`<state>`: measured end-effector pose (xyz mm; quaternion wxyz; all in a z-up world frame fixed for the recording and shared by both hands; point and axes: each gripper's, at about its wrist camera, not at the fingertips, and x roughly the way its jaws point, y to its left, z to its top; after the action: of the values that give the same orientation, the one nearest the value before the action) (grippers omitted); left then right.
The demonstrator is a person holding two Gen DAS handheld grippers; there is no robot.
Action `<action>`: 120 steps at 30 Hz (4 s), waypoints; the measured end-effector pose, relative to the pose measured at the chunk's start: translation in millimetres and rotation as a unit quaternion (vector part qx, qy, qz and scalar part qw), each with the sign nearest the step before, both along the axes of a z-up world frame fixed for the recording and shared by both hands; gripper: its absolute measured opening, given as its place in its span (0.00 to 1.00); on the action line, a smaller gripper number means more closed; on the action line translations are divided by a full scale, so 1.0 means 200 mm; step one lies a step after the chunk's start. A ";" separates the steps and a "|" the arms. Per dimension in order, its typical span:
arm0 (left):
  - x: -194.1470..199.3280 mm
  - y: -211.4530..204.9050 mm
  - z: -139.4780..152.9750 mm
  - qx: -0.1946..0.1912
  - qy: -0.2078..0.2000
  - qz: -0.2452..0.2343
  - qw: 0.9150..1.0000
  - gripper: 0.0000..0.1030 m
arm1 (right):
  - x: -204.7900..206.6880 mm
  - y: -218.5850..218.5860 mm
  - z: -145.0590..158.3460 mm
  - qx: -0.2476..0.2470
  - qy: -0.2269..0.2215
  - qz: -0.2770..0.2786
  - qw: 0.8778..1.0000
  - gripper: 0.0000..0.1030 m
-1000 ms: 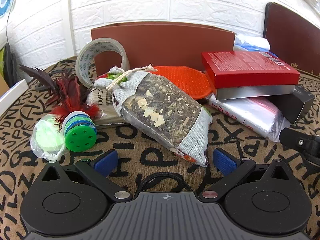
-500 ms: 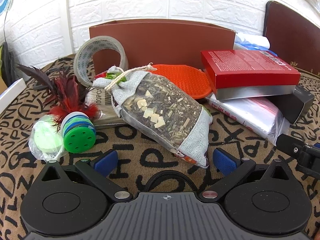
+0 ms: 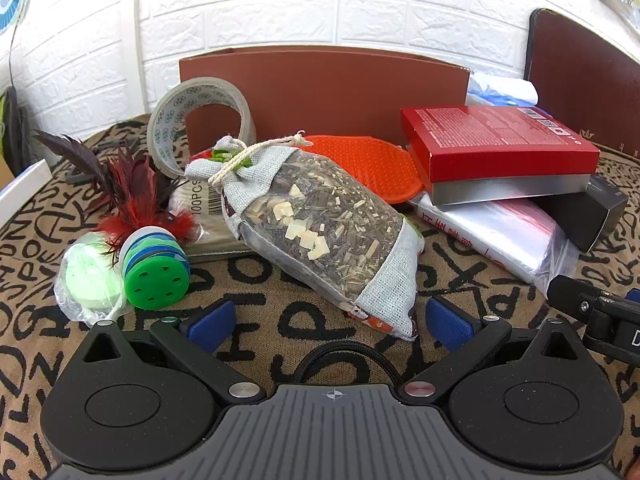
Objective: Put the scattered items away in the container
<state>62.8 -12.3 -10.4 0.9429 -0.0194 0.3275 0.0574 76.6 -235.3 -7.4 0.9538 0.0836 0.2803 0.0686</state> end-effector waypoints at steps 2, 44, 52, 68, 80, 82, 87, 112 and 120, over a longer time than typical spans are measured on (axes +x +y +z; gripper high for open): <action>0.00 0.00 0.00 -0.001 0.000 0.000 1.000 1.00 | 0.00 0.00 0.00 0.000 0.000 0.000 1.000 1.00; -0.32 0.34 0.45 -0.439 -0.139 -0.256 0.850 1.00 | -0.01 -0.01 0.00 0.019 -0.006 0.020 1.000 1.00; -0.48 0.16 0.62 -0.173 -0.199 -0.128 0.956 1.00 | -0.01 -0.02 0.00 0.019 -0.007 0.020 1.000 1.00; -0.27 -0.10 0.25 0.064 -0.134 -0.021 0.989 1.00 | -0.01 -0.01 0.01 0.017 -0.007 0.019 1.000 1.00; -0.06 -0.01 0.05 -0.015 -0.065 -0.020 0.998 1.00 | 0.05 0.02 0.01 -0.014 0.011 -0.003 1.000 1.00; -0.05 0.01 0.03 -0.023 -0.058 -0.006 0.998 1.00 | 0.03 0.02 0.02 -0.022 0.006 -0.012 1.000 1.00; -0.01 0.02 0.01 -0.028 -0.035 -0.008 0.999 1.00 | 0.04 0.03 0.03 -0.026 0.011 -0.016 0.999 1.00; -0.09 0.00 0.10 0.021 -0.095 -0.030 0.995 1.00 | -0.01 -0.07 0.03 0.032 -0.032 -0.059 0.997 1.00; -0.18 -0.04 0.13 0.057 -0.135 -0.031 0.989 1.00 | 0.02 -0.06 0.01 0.026 -0.014 -0.050 0.998 1.00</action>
<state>26.4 -19.6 15.6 0.9794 0.0370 0.1936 0.0434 79.7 -247.1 -5.0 0.9575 0.1213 0.2601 0.0288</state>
